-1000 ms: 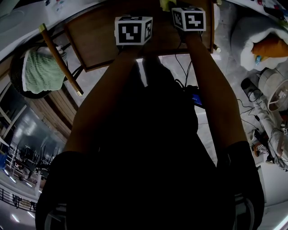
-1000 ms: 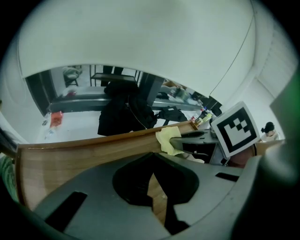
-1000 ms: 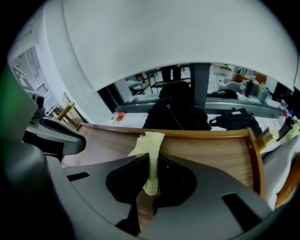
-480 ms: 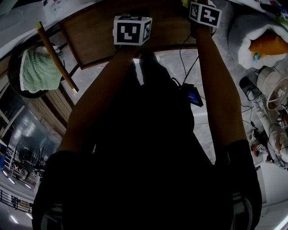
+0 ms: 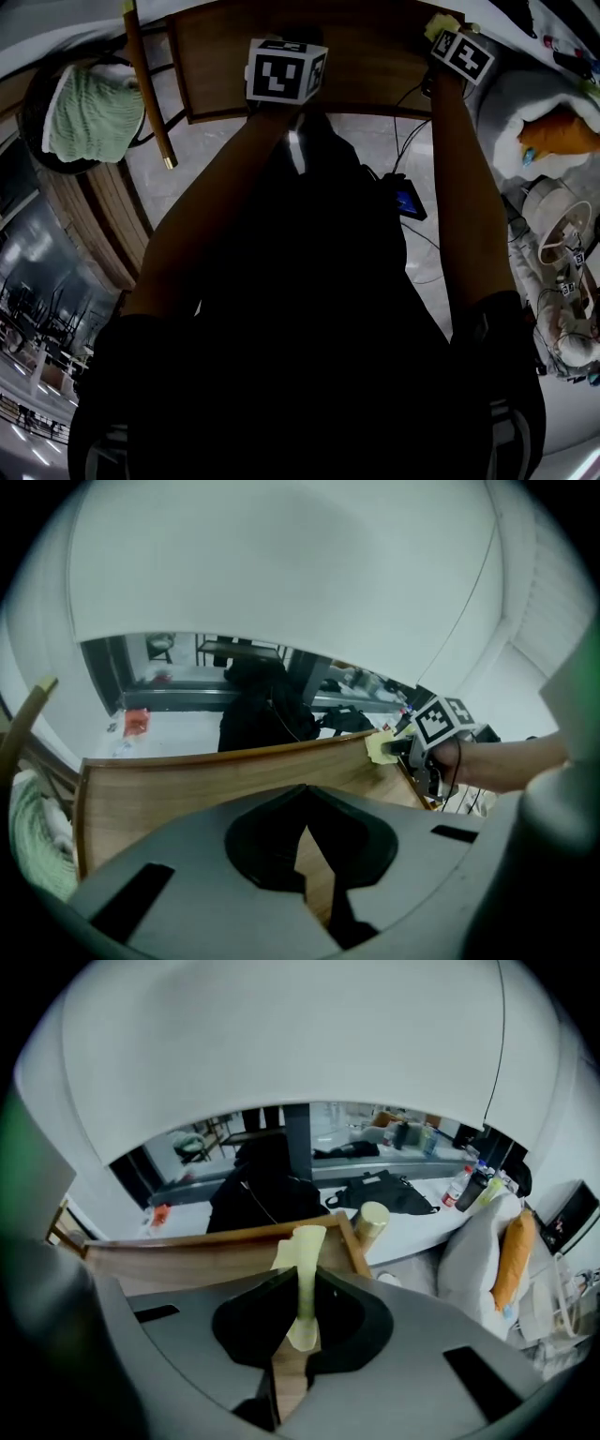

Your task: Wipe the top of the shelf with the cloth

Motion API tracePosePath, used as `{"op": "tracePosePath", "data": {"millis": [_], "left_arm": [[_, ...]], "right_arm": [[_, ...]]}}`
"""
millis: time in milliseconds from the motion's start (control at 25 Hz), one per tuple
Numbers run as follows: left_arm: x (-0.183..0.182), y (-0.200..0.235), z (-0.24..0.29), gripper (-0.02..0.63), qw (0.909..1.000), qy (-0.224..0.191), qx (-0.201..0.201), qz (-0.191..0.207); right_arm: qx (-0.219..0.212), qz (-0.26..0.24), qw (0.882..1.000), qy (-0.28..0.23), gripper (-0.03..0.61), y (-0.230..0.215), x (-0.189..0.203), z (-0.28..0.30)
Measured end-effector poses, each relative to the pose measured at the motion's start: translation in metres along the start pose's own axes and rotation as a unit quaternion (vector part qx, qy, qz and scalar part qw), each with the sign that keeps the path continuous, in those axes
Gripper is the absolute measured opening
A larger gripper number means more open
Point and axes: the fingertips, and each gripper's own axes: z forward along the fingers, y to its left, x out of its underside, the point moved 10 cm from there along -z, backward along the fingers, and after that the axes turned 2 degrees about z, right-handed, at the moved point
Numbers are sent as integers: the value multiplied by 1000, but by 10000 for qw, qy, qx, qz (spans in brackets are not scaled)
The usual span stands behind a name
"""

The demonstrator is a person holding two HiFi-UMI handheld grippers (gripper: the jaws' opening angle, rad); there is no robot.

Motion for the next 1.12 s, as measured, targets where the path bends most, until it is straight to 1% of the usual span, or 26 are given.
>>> {"op": "tracePosePath", "data": {"millis": [40,120,200,280,400,480,640,720,760,840,1000,1120], "left_arm": [[2,9,-9,11,9999,-59,-64,-79],[6,28,-29,11,9992,-188,-212,-263],[11,47,-53,11,9979,-281,-365,-446],[13,66,-78,11,9962,-394,-529,-564],[16,100,-113,11,9932,-562,-732,-705],[19,122,-134,11,9917,-622,-814,-772],[25,157,-168,11,9900,-698,-906,-822],[27,170,-178,11,9897,-730,-906,-835],[29,175,-182,11,9897,-732,-895,-841],[33,182,-187,11,9900,-719,-849,-863],[39,195,-194,11,9900,-737,-776,-921],[44,198,-199,11,9901,-736,-711,-965]], "right_arm": [[-151,-4,9998,-116,43,12,-3,-6],[-614,-149,9973,-362,43,46,-6,-21],[-1160,-317,9915,-498,43,87,-2,-37],[-1691,-368,9836,-513,43,131,6,-49],[-2435,-383,9682,-422,43,204,21,-62],[-2853,-483,9567,-308,43,255,32,-68],[-3482,-750,9344,-19,43,344,57,-68],[-3835,-877,9193,151,43,382,69,-63],[-3961,-954,9130,231,43,399,74,-61],[-4027,-1170,9072,329,43,425,84,-58],[-3961,-1628,9023,497,43,463,100,-43],[-3807,-1898,9028,629,43,477,109,-34]]}}
